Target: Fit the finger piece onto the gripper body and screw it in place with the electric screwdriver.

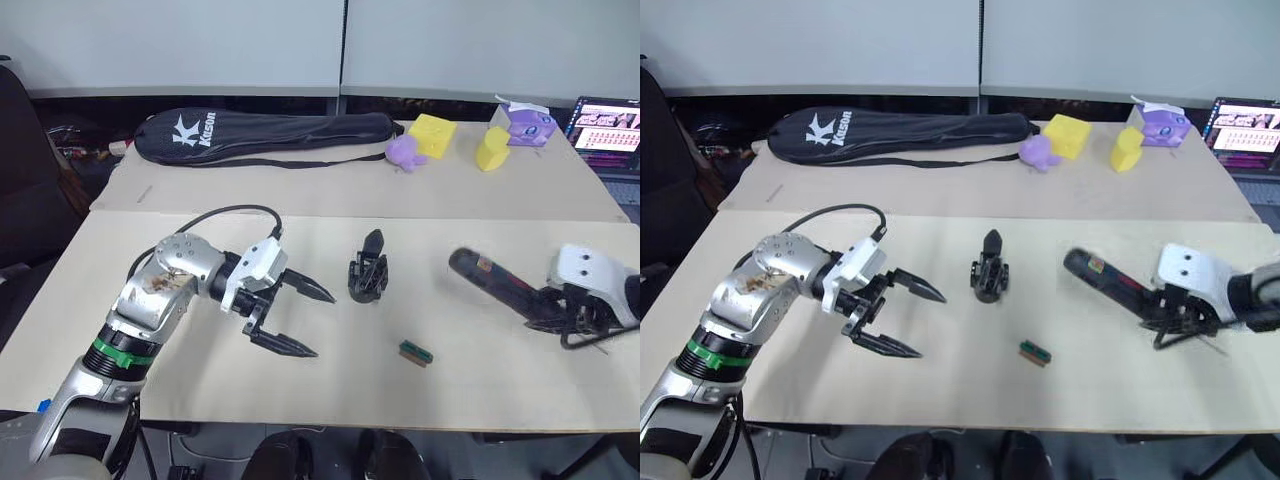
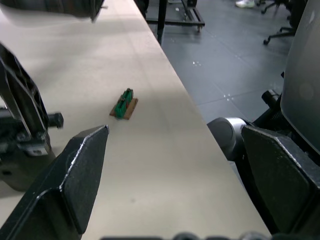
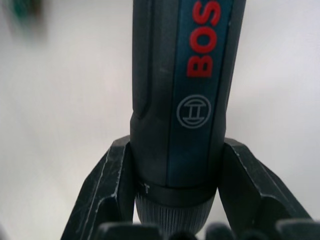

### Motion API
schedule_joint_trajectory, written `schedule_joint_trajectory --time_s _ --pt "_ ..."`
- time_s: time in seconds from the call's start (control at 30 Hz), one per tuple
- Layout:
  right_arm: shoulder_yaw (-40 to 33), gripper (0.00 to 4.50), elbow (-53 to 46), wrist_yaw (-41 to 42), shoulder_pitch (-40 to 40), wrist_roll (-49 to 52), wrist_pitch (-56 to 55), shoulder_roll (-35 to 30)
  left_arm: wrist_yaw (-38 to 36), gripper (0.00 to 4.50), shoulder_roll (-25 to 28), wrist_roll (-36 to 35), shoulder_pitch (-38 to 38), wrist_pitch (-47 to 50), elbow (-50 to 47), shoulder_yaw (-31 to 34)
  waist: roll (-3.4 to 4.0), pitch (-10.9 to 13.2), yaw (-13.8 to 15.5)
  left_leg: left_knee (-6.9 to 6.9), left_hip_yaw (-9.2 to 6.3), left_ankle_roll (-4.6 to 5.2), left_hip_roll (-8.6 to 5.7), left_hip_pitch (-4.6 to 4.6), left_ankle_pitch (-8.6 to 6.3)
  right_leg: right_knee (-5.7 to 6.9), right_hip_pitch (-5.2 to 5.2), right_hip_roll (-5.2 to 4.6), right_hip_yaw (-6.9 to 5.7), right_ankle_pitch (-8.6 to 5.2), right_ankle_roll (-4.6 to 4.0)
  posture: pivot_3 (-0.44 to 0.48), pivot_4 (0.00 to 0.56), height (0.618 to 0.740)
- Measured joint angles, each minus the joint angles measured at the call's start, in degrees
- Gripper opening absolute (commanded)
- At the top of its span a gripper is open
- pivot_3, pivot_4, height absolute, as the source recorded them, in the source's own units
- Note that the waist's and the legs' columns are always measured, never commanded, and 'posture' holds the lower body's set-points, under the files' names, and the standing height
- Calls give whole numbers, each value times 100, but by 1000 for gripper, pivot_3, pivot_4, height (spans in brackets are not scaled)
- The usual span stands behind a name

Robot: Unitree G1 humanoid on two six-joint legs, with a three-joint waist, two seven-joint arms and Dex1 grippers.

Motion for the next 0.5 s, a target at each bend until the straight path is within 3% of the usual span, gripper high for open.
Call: schedule_joint_trajectory --time_s 0.13,0.23,0.33,0.5 --pt "-1191 1916 -1814 -1042 560 978 962 1863 -3 4500 -170 173 117 -404 358 -26 -3 1 32 24 -5 0 -2 6 -2 4 12 -4 10 2 0 0 150 740" --pt "-1279 1916 -2777 -2090 605 1397 1035 3005 36 4500 -442 299 136 -663 617 -49 -3 1 -9 26 0 0 -8 12 -2 8 9 -10 37 3 2 0 150 740" --pt "-1350 1916 -3315 -2788 916 1729 985 3683 113 4500 -726 491 103 -1073 901 -97 -12 -7 -32 19 0 2 -11 19 -2 11 10 -1 59 5 -2 0 150 740" --pt "-1385 1916 -3274 -3452 1343 2258 907 4253 214 4500 -1066 567 115 -1239 1324 -120 -14 -8 -87 10 15 4 -20 19 -1 10 2 28 77 4 -2 0 150 740"
